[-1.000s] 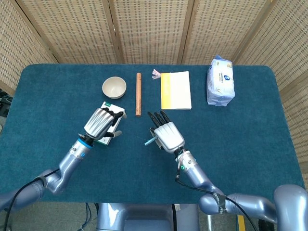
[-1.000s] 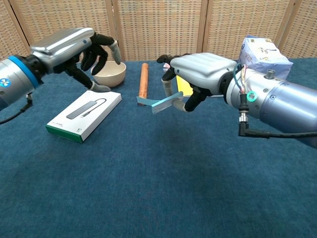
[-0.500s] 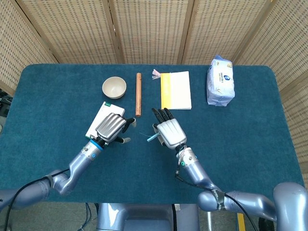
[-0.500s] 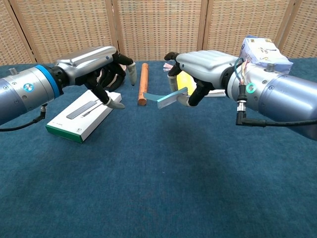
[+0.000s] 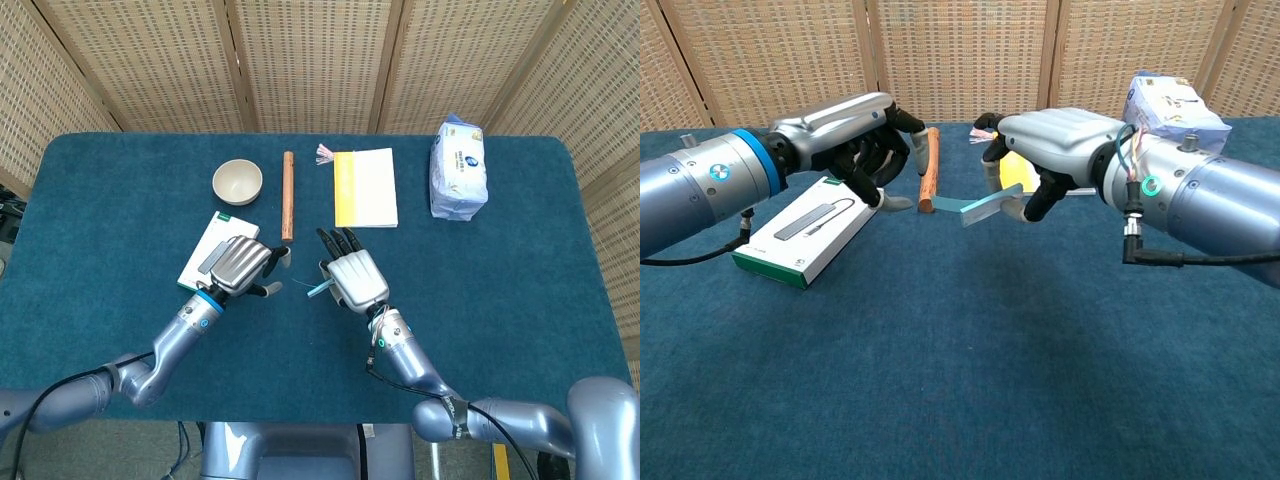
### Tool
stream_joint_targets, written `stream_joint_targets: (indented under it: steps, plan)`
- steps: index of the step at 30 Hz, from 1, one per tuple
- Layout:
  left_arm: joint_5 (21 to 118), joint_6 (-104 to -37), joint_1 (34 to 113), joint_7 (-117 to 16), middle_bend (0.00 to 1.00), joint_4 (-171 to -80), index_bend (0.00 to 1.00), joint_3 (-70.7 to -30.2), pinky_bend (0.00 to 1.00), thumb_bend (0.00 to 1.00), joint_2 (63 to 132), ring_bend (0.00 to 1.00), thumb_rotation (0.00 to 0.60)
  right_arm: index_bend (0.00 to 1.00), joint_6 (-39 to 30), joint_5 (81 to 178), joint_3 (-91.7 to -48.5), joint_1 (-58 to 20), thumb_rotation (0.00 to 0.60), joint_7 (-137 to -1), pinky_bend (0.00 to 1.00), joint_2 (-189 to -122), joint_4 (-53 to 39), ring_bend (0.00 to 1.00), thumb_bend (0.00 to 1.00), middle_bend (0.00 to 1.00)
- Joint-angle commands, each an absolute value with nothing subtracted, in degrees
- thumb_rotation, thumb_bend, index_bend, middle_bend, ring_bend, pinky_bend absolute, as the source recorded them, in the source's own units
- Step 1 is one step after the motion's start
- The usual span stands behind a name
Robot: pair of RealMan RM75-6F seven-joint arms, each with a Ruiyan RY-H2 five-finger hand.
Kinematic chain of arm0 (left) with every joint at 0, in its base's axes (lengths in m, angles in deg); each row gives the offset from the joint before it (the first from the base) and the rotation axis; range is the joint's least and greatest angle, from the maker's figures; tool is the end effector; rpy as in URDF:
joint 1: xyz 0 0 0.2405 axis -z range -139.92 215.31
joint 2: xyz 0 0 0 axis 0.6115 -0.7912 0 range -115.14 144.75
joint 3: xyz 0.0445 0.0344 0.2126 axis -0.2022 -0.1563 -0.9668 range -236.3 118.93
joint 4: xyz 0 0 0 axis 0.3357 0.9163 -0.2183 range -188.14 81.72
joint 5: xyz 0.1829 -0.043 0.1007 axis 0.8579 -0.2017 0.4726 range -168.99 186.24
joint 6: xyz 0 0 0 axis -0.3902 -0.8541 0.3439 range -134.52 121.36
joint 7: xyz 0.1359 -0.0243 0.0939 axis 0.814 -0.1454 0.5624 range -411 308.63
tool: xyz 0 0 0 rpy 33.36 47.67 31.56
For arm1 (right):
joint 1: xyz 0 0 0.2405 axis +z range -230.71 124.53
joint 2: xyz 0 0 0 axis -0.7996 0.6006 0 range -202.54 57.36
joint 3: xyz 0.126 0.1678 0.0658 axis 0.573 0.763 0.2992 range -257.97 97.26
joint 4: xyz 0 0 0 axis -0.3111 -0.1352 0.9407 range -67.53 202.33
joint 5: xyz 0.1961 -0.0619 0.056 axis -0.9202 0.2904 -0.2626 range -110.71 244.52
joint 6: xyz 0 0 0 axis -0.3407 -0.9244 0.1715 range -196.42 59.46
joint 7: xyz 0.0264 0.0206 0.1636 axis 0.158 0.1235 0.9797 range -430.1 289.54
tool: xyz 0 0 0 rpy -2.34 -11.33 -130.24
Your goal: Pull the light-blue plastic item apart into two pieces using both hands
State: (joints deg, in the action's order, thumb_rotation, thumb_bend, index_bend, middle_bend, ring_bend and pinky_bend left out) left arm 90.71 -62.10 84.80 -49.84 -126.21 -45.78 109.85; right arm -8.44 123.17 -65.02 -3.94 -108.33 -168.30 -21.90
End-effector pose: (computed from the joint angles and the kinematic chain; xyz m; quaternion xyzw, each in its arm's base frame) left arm -0.0629 0.3576 -0.0382 -0.7511 -0.3222 -0.4733 0.3288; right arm -0.0345 -0.3366 -0.0417 0.7536 -0.3135 0.3925 0.4240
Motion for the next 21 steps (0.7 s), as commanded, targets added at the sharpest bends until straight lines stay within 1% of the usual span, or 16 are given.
stream_joint_targets:
  steps: [1, 4, 13, 21]
  plan:
    - [90.1, -62.0, 85.2, -48.8, 0.75, -126.4, 0.5, -45.8, 0.67, 0.26, 110.3, 0.75, 0.6, 0.6, -8.3, 123.1, -65.1, -3.9, 0.6, -108.1, 0.0, -168.3, -22.0, 0.0, 0.57, 0.01]
    - [89.2, -61.7, 85.5, -47.9, 0.76, -126.4, 0.51, -45.7, 0.69, 0.27, 110.8, 0.76, 0.6, 0.6, -8.2, 123.1, -65.2, -3.8, 0.6, -108.0, 0.0, -168.1, -22.2, 0.0, 0.58, 0.01]
    - [87.5, -61.4, 86.2, -47.4, 0.77, -126.1, 0.52, -45.4, 0.69, 0.3, 112.2, 0.76, 0.6, 0.6, -7.8, 123.0, -65.5, -3.7, 0.6, -107.4, 0.0, -167.6, -22.8, 0.0, 0.62, 0.01]
    - [87.0, -61.2, 86.8, -49.6, 0.77, -125.5, 0.56, -45.5, 0.69, 0.33, 113.2, 0.76, 0.6, 0.6, -7.6, 123.0, -65.8, -3.7, 0.6, -106.7, 0.0, -167.1, -23.1, 0.0, 0.62, 0.01]
